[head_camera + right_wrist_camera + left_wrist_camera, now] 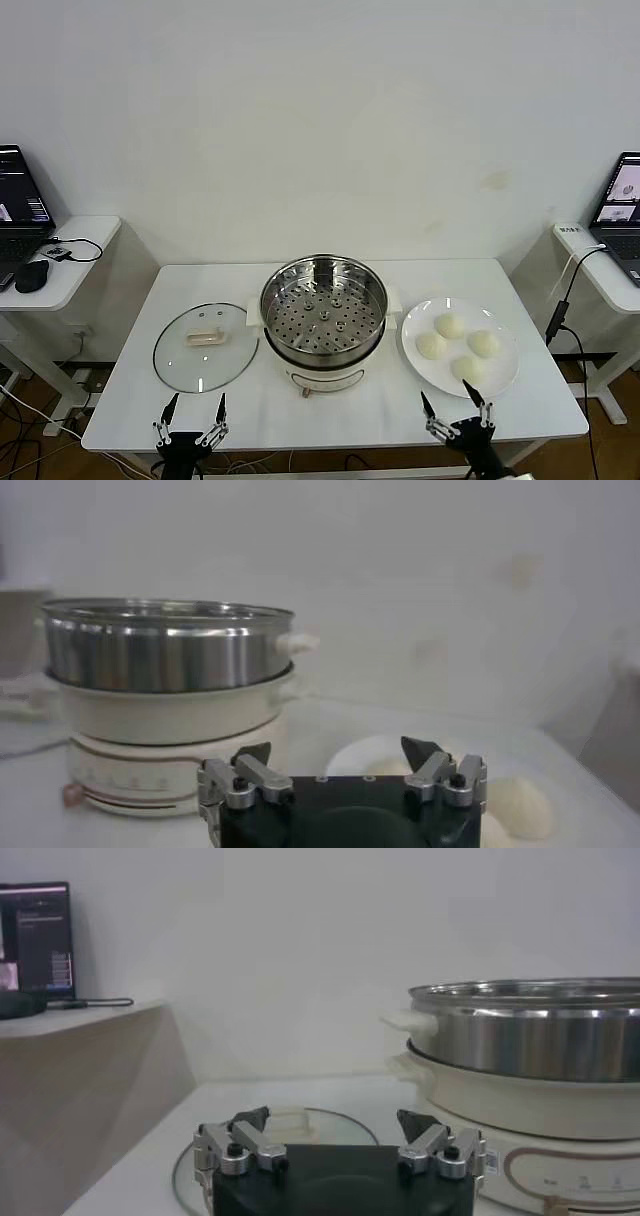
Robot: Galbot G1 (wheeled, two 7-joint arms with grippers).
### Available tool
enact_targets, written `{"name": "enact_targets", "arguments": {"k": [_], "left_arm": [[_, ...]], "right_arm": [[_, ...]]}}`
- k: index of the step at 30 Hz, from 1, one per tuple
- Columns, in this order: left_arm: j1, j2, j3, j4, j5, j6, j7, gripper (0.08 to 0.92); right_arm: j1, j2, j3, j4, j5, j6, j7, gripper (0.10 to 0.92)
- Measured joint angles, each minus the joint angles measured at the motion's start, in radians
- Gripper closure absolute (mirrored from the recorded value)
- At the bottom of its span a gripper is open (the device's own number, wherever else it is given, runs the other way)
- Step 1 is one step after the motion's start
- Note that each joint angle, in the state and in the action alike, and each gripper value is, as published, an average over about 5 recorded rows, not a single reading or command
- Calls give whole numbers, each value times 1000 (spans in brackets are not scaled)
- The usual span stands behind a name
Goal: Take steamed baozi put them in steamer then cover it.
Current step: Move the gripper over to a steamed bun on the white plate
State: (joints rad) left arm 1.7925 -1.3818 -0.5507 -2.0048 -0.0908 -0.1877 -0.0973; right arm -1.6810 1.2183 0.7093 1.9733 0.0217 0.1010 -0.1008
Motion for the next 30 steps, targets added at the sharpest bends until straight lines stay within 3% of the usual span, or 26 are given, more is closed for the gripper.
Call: {"name": "enact_targets", "arguments": {"k": [17,30], "left_arm": [[1,2,-21,9,47,-25,22,177],[3,3,-41,11,58,-33,27,177]], "right_arm": [[330,-355,1,-183,-357,-60,-150,203],[858,-623,-466,-432,-346,-73,-470,203]]}}
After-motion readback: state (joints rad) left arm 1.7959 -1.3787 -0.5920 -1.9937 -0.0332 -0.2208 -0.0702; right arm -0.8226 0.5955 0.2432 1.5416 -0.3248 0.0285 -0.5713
